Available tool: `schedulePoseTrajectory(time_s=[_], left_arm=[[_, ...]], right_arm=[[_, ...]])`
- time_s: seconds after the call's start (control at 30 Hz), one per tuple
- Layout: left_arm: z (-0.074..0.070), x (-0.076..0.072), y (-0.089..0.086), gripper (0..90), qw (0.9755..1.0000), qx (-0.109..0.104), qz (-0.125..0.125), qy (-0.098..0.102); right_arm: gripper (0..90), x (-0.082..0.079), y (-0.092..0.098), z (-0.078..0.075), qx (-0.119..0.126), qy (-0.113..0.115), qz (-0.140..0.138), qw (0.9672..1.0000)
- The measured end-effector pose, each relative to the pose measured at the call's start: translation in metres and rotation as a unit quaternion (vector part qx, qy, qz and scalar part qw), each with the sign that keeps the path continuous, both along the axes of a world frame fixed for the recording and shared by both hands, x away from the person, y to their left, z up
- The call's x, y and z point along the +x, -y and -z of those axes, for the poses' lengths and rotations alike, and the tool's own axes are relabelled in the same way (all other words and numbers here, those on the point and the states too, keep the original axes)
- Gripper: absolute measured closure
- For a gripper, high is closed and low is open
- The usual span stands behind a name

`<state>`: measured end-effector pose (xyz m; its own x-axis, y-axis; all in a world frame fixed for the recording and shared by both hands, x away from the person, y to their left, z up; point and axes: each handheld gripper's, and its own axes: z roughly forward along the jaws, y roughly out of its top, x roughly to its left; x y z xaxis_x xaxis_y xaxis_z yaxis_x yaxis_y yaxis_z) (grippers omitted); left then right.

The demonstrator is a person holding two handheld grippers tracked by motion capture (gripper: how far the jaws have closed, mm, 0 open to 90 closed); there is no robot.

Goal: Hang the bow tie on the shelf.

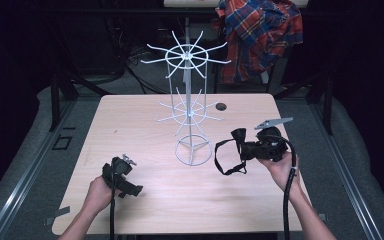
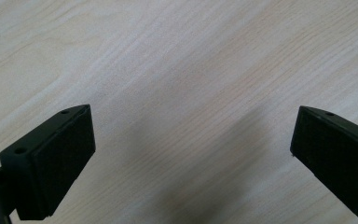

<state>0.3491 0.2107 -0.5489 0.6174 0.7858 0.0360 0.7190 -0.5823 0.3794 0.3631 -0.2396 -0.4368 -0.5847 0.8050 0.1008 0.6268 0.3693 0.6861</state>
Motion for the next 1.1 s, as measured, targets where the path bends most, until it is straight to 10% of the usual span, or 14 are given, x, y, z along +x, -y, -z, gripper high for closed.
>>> schedulePoseTrajectory(time_s=[1.1], left_arm=[[0.001,0.000,-0.001,0.0,1.0000,-0.002,-0.001,-0.001]], right_arm=[[75.3,0.023,-0.006,-0.039,0.026,0.034,0.013,0.9990]])
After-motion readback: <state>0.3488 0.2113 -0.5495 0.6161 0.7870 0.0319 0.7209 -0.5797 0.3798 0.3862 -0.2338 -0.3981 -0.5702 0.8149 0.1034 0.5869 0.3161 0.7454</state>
